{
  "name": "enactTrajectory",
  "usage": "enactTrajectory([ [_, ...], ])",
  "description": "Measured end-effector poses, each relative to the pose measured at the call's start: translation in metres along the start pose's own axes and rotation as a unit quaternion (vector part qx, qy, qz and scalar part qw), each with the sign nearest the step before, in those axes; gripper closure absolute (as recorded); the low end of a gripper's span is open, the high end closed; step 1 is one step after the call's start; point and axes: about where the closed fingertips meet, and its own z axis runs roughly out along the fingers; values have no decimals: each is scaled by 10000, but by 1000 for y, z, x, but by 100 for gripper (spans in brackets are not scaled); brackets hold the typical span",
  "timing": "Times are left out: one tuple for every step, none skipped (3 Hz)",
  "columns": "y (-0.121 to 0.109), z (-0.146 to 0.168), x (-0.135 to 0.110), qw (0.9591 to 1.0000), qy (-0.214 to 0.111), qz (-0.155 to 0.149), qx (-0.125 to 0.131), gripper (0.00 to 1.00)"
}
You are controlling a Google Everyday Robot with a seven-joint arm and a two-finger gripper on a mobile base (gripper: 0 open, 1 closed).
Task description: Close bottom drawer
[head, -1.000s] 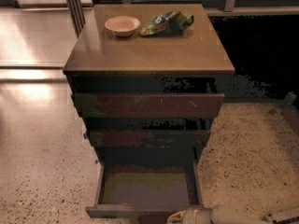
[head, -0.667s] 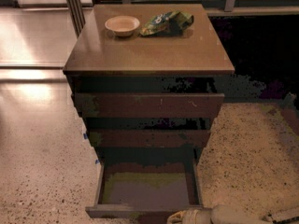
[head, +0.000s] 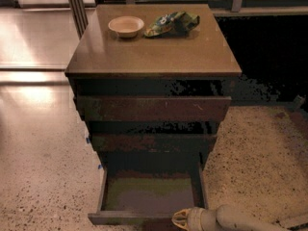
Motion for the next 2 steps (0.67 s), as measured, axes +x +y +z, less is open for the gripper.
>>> enactTrajectory([
  [-2,0,1,10000,5,-3,19,100],
  [19,-1,-4,9996,-26,197,-201,100],
])
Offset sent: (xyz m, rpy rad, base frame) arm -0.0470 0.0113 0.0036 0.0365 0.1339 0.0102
